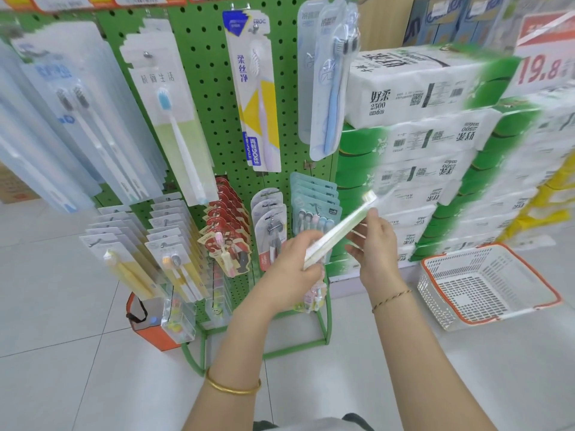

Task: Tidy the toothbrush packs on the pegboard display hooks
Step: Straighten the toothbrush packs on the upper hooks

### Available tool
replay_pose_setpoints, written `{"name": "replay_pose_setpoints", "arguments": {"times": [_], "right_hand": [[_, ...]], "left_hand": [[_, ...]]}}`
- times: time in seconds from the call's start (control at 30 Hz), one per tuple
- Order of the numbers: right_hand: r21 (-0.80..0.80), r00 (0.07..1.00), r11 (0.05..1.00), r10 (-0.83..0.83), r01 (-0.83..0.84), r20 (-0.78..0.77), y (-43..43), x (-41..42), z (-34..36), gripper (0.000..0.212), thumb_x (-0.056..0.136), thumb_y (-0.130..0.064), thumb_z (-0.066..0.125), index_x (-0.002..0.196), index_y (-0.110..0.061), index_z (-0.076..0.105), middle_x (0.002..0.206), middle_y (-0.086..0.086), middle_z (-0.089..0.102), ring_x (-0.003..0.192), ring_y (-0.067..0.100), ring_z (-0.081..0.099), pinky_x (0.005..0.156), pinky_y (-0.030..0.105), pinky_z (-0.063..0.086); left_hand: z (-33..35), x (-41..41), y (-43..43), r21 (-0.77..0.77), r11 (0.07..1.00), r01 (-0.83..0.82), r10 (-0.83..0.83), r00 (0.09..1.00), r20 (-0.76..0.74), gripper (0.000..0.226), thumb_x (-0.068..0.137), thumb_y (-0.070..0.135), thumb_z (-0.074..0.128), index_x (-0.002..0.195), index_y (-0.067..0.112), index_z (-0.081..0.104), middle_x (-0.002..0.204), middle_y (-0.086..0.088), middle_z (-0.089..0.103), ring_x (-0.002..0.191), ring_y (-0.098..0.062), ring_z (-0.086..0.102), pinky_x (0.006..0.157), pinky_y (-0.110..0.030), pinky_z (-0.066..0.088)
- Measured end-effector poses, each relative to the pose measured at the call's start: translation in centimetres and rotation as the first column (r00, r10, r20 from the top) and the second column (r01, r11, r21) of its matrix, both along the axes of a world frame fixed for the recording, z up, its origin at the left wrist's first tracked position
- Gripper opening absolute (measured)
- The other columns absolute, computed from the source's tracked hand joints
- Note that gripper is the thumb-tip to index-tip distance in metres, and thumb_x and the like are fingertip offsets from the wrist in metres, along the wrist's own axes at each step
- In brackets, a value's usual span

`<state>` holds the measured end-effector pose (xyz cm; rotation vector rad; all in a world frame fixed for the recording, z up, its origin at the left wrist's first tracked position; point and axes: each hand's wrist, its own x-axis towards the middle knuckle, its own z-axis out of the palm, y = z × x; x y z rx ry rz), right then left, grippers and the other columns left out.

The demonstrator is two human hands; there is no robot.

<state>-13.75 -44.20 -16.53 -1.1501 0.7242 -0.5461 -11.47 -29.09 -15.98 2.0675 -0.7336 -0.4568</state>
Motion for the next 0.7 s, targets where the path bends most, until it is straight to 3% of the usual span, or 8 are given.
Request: {"name": "replay_pose_setpoints", "arguments": {"times": [0.1,0.2,0.33,0.43,0.57,0.63,0.7], "right_hand": [[0.102,0.998,0.994,0.045,-0.049,0.041,0.0,0.0,0.2,0.032,0.101,-0.040,0.038,0.099,-0.012,0.053,0.094,0.006,0.064,0.083,0.019,0.063,0.068,0.029,0.053],[0.037,0.996,0.997,0.065,-0.068,0.067,0.2,0.0,0.1,0.020,0.100,-0.027,0.044,0.096,-0.010,0.055,0.086,0.005,0.064,0.076,0.017,0.060,0.060,0.022,0.053],[-0.134,0.985,0.981,0.151,-0.139,0.088,0.1,-0.1,0.2,0.016,0.098,-0.010,0.048,0.085,-0.011,0.057,0.073,-0.004,0.066,0.065,0.006,0.062,0.060,0.021,0.052],[-0.203,0.956,0.949,0.269,-0.242,0.114,0.4,-0.2,0.8,0.013,0.096,-0.006,0.050,0.090,-0.008,0.060,0.081,0.000,0.071,0.067,0.007,0.067,0.059,0.021,0.052],[-0.246,0.905,0.894,0.410,-0.374,0.114,0.9,-0.3,0.8,0.014,0.093,-0.003,0.054,0.102,0.004,0.062,0.091,0.013,0.071,0.069,0.014,0.067,0.057,0.023,0.051],[-0.279,0.874,0.857,0.475,-0.433,0.104,1.1,-0.5,0.7,0.014,0.093,-0.004,0.055,0.101,0.002,0.064,0.091,0.013,0.072,0.072,0.017,0.067,0.058,0.026,0.052],[-0.317,0.835,0.807,0.545,-0.498,0.078,1.2,-0.6,0.7,0.012,0.093,-0.006,0.055,0.097,-0.003,0.066,0.089,0.010,0.073,0.074,0.018,0.068,0.058,0.027,0.052]], "left_hand": [[0.1,0.0,0.1,-0.128,0.991,-0.044,0.016,0.978,-0.206,0.041,0.092,0.015,0.043,0.125,0.039,0.043,0.120,-0.003,0.050,0.098,-0.024,0.065,0.086,-0.038,0.056],[0.3,0.2,0.4,-0.221,0.971,-0.093,-0.006,0.912,-0.409,0.038,0.098,0.005,0.041,0.130,0.025,0.043,0.122,-0.003,0.054,0.103,-0.017,0.067,0.086,-0.042,0.056],[0.0,0.9,0.7,-0.038,0.997,-0.072,0.058,0.957,-0.286,0.033,0.093,0.009,0.055,0.124,0.020,0.051,0.123,0.002,0.059,0.103,-0.014,0.063,0.088,-0.039,0.055],[0.3,1.0,0.3,0.031,0.992,-0.119,0.122,0.971,-0.207,0.025,0.094,0.020,0.058,0.118,0.015,0.060,0.115,0.003,0.066,0.100,-0.013,0.063,0.089,-0.037,0.052],[2.0,1.4,-0.4,-0.142,0.966,-0.217,0.189,0.963,-0.190,0.020,0.095,0.024,0.056,0.112,0.017,0.063,0.104,0.000,0.070,0.090,-0.014,0.068,0.076,-0.036,0.056],[3.1,2.0,-0.6,-0.239,0.928,-0.284,0.249,0.954,-0.165,0.012,0.095,0.023,0.056,0.106,0.022,0.063,0.097,0.002,0.071,0.082,-0.011,0.068,0.063,-0.027,0.054],[4.2,2.7,-0.8,-0.341,0.865,-0.368,0.334,0.929,-0.157,0.012,0.094,0.020,0.058,0.105,0.019,0.062,0.097,0.004,0.070,0.081,-0.007,0.067,0.062,-0.020,0.051]]}}
